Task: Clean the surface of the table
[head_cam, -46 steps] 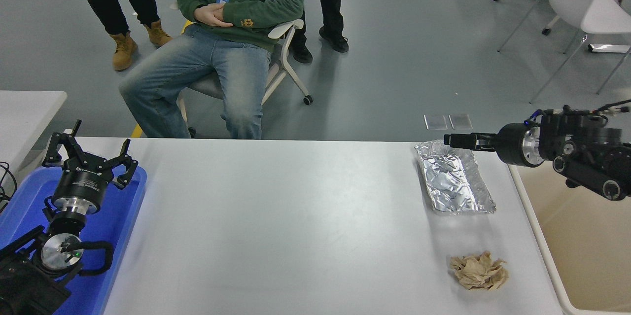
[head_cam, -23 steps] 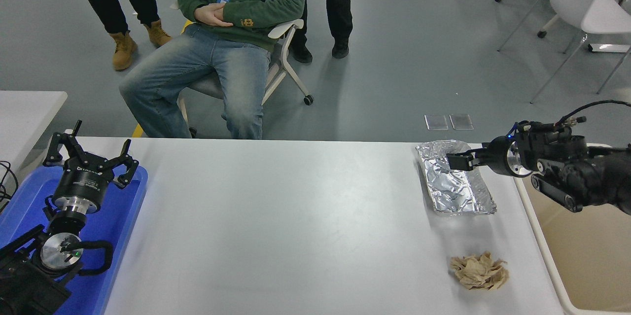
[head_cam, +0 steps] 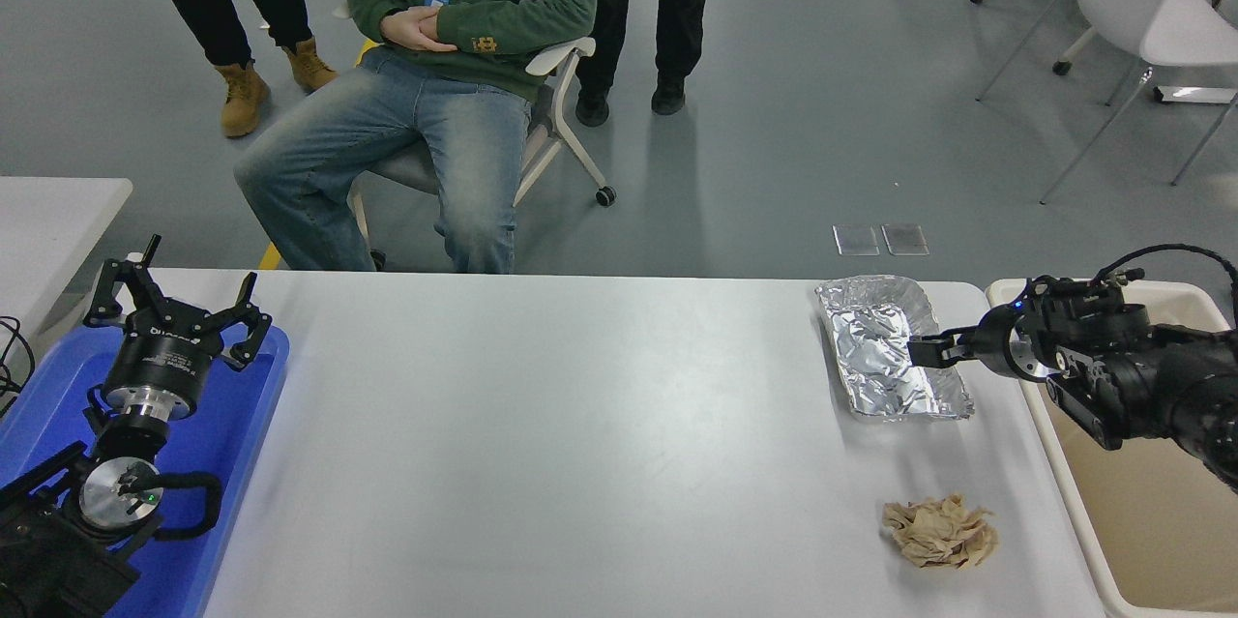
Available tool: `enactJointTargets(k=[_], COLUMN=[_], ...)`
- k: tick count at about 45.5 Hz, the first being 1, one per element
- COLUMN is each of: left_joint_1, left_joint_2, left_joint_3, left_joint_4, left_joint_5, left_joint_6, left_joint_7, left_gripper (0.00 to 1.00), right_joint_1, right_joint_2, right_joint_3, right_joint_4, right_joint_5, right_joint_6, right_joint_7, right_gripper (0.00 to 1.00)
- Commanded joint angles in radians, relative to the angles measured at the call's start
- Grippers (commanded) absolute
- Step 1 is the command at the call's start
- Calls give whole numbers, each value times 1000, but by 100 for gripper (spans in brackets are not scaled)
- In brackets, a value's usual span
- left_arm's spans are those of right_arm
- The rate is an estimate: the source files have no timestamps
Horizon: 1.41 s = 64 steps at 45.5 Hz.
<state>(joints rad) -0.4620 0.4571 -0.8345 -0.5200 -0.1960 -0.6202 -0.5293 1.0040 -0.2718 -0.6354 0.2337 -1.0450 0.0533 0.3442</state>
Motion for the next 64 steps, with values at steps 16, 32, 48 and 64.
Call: enactJointTargets(k=[16,32,48,64], left_joint_1=[0,0,0,0], left_joint_2=[0,0,0,0], left_joint_3=[0,0,0,0], left_joint_4=[0,0,0,0], left_joint_5=[0,0,1,0], left_joint_6=[0,0,0,0], left_joint_7=[0,0,0,0], left_gripper=[100,100,100,100], right_joint_1=[-62,-74,-100,-87], right_joint_2=[26,54,66,72], right_joint_3=[-3,-6,-13,2], right_joint_4=[-39,-50,-91,-128], right_joint_5=[85,85,82,95], right_joint_6=[16,16,19,92], right_joint_7=[-2,-7,-8,-11], right_gripper=[87,76,54,4])
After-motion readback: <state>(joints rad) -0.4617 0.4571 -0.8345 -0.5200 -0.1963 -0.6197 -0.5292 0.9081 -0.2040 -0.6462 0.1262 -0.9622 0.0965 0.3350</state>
